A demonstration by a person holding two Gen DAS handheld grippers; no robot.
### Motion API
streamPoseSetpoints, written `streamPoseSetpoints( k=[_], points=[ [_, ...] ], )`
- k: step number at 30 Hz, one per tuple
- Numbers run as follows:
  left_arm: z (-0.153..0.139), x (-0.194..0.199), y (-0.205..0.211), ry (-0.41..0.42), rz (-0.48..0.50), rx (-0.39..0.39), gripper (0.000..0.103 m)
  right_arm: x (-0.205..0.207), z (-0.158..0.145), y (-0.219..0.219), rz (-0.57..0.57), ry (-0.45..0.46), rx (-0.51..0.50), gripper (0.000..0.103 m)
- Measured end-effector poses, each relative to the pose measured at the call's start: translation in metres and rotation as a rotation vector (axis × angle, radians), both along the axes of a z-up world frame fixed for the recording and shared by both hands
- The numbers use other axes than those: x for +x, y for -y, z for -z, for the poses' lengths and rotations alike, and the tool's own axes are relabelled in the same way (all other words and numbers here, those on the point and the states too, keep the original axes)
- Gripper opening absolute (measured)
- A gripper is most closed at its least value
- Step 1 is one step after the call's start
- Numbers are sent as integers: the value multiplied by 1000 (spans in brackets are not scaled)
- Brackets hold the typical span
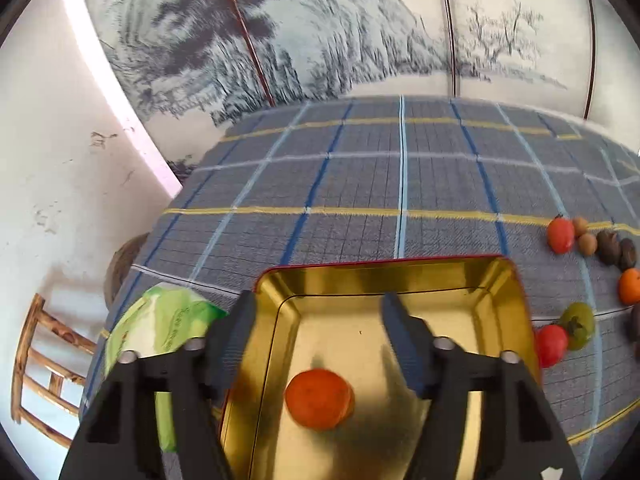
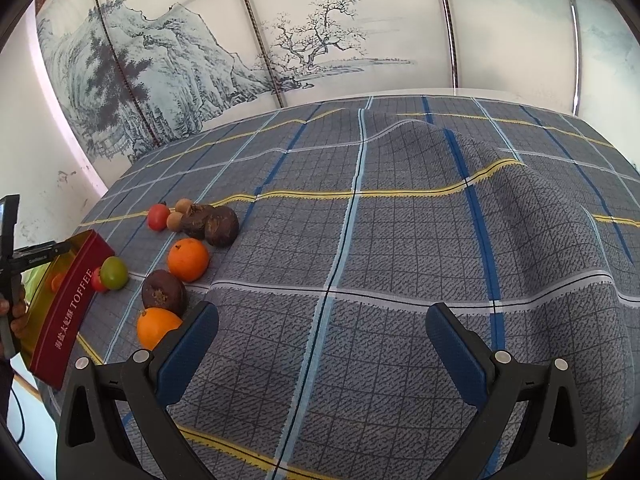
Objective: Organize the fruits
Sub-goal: 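Carry the orange into the gold tin and open the left tool, then grasp the dark brown round fruit with the right tool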
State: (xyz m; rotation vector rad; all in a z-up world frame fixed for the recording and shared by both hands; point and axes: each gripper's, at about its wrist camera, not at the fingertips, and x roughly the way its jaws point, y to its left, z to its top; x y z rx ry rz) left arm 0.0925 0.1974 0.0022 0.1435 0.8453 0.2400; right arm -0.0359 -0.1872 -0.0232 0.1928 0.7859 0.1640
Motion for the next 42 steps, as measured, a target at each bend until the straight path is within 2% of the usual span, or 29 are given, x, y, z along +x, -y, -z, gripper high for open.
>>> streamPoseSetpoints(
  k=[3,6,9,11,12,14,19,22,26,30,32,34,36,38,42],
  points=[
    [-21,-33,12,90,25,-76,70,-3,0,-1,-11,15,7,103],
    [-35,-67,26,166,53,-155,82,-10,-4,-9,-72,51,2,103],
    [-45,-109,47,260,102,-225,87,-24,-10,-32,-187,95,-29,102],
    [-47,-128,59,293,131,-240,98,-34,-13,-53,-266,111,-54,102],
    [-47,-138,67,307,143,-243,101,-36,-14,-62,-294,115,-75,102],
    [-45,-147,76,310,167,-239,102,-38,-14,-77,-338,113,-111,101],
    [-42,-158,96,295,198,-179,102,-28,-28,-90,-395,108,-90,98],
    [-39,-157,96,281,177,-165,102,-11,-29,-101,-410,54,-100,98],
    [-32,-166,82,278,128,-213,102,13,-14,-119,-408,-50,-135,84],
    [-19,-174,70,246,99,-206,102,29,5,-126,-386,-148,-111,79],
    [-15,-176,66,232,90,-211,102,31,7,-129,-378,-156,-118,78],
    [-10,-177,62,218,79,-227,102,32,7,-134,-369,-159,-158,70],
    [-8,-178,59,212,72,-250,102,33,5,-138,-363,-157,-192,42],
    [-8,-180,58,216,74,-262,102,33,5,-139,-357,-165,-198,42],
    [-11,-185,62,235,87,-247,102,20,-8,-138,-358,-120,-187,42]
  ],
)
